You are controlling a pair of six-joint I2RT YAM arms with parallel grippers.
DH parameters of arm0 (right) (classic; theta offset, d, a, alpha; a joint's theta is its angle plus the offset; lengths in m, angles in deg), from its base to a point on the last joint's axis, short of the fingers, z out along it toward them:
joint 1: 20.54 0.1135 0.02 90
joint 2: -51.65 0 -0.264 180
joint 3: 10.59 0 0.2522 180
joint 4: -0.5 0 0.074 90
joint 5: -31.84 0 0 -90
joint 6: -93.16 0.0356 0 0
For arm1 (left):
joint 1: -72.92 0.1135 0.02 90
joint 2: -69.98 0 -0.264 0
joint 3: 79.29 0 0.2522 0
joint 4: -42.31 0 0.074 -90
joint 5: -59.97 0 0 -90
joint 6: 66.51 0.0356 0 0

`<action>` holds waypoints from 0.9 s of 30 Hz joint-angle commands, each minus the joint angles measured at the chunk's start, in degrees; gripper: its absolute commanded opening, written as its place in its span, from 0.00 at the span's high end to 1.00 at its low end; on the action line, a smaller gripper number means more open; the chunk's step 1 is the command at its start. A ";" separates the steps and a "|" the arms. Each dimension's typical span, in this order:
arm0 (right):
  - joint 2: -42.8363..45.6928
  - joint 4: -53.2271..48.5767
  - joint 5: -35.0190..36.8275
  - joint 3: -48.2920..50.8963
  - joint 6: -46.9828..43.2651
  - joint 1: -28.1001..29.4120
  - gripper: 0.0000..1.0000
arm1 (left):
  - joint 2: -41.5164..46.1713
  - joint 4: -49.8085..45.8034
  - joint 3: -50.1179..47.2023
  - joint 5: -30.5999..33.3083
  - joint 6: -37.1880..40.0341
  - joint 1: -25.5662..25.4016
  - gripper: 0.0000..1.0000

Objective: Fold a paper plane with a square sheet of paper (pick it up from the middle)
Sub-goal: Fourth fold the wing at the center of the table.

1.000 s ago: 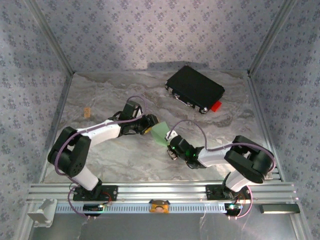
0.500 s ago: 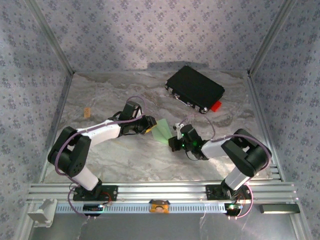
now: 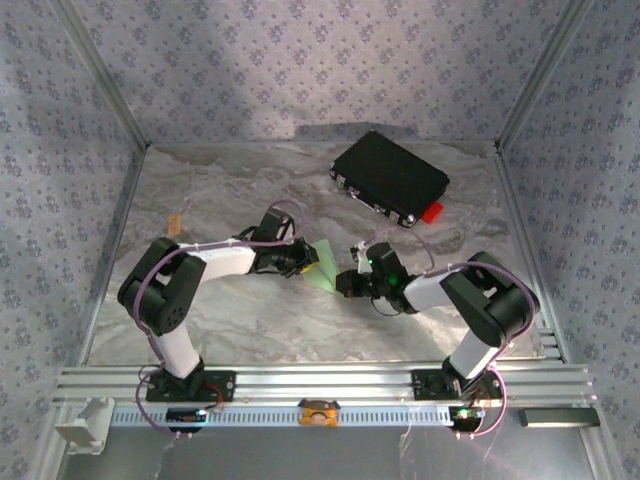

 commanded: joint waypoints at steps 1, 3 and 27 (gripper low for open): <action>-0.92 0.13 -3.20 0.21 3.66 -1.42 0.98 | -1.04 1.22 1.09 -0.72 0.11 -0.50 0.85; -0.97 0.47 -4.24 0.13 4.29 -1.99 0.98 | -1.55 0.67 0.97 -0.12 0.20 -0.53 0.86; -5.39 -3.33 -14.43 -4.52 8.30 -5.73 0.98 | -4.14 -4.18 0.04 3.15 3.28 0.44 0.91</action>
